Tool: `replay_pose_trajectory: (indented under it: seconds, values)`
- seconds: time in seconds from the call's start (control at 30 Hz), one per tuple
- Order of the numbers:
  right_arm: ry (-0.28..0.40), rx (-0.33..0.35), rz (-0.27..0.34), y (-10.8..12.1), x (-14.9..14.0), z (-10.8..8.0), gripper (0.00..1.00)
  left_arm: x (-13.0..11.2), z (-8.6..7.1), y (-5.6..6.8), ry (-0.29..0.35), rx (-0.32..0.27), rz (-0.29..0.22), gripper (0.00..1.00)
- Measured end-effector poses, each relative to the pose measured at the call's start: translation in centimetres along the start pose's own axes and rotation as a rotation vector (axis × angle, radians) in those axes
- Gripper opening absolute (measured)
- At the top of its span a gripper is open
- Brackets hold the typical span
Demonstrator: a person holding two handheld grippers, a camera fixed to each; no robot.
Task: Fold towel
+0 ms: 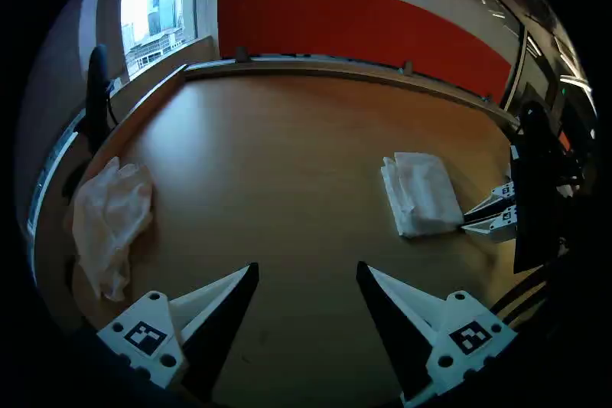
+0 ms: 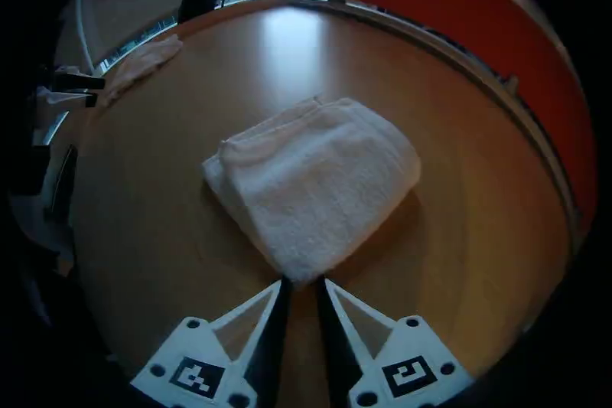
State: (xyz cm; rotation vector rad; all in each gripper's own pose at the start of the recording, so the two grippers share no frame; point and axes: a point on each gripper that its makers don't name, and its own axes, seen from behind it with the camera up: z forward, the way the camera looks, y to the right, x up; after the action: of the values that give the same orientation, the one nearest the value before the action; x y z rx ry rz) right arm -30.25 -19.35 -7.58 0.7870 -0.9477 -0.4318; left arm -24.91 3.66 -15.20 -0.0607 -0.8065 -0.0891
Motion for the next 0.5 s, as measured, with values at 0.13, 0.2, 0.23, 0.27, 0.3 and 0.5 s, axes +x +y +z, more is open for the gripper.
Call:
replay_pose_trajectory:
  seconds: [0.13, 0.2, 0.23, 0.27, 0.3, 0.5]
  values:
    - [0.006, 0.002, 0.010, -0.3, 0.1, 0.1, 0.05, 0.0, 0.0, 0.0, 0.000, -0.001, 0.002, 0.95]
    - [0.008, 0.001, 0.020, -0.3, 0.1, 0.1, 0.04, -0.1, -0.1, 0.1, 0.000, -0.001, 0.003, 0.95]
    - [0.007, 0.000, 0.022, -0.3, 0.1, 0.1, 0.04, -0.1, -0.1, 0.1, 0.001, -0.002, 0.004, 0.95]
    - [0.007, -0.001, 0.024, -0.2, 0.1, 0.1, 0.04, -0.1, -0.1, 0.1, 0.001, -0.003, 0.005, 0.95]
    - [0.007, -0.002, 0.026, -0.2, 0.0, 0.0, 0.04, -0.1, -0.2, 0.1, 0.002, -0.003, 0.005, 0.95]
    - [0.014, -0.008, 0.013, 0.3, 0.7, -1.0, 0.03, -0.3, -0.2, 0.1, 0.003, -0.006, 0.007, 0.95]
